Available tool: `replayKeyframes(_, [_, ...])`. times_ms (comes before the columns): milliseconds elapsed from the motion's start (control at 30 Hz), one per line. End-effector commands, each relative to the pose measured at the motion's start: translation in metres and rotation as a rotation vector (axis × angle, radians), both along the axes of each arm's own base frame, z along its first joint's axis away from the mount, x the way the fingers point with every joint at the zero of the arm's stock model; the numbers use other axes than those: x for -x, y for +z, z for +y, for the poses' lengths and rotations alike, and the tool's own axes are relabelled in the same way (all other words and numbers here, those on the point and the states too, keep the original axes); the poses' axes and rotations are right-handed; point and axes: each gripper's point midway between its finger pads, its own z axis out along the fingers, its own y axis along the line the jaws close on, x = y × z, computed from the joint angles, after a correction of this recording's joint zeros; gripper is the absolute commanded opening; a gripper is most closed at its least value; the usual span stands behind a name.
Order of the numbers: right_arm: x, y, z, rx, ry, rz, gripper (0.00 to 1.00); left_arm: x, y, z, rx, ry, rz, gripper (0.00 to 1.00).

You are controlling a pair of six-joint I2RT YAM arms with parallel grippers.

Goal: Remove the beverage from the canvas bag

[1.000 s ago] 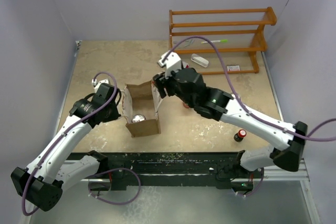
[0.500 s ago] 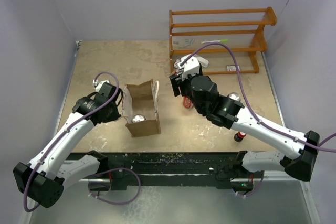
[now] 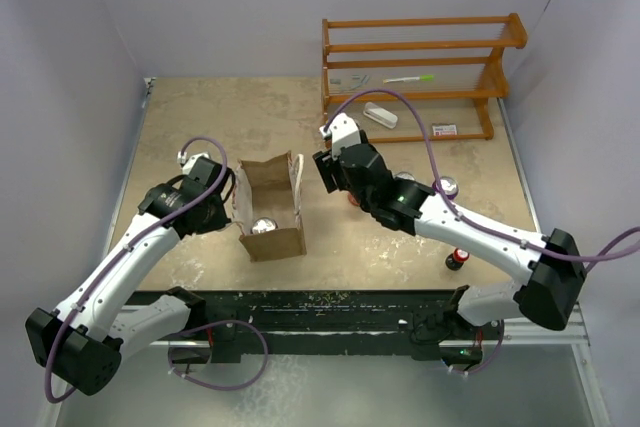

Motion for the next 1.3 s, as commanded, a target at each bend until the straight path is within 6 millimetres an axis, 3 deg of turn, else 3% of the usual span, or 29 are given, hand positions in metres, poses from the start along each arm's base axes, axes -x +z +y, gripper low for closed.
replayKeyframes(0, [-0.009, 0.032, 0.023, -0.156, 0.022, -0.078, 0.00, -0.004, 0.010, -0.003, 0.009, 0.000, -0.028, 0.00])
replayKeyframes(500, [-0.028, -0.025, 0.043, -0.152, -0.003, 0.059, 0.00, -0.005, 0.014, -0.006, 0.023, -0.015, -0.049, 0.00])
replayKeyframes(667, [-0.035, -0.042, 0.041, -0.133, -0.039, 0.081, 0.00, -0.004, 0.016, -0.006, 0.028, -0.017, -0.060, 0.00])
replayKeyframes(1067, [-0.053, -0.067, 0.038, -0.169, -0.089, 0.163, 0.02, -0.003, 0.018, -0.010, 0.038, -0.039, -0.067, 0.00])
replayKeyframes(1267, [-0.051, -0.076, 0.041, -0.166, -0.075, 0.197, 0.02, -0.003, 0.018, -0.011, 0.039, -0.046, -0.068, 0.00])
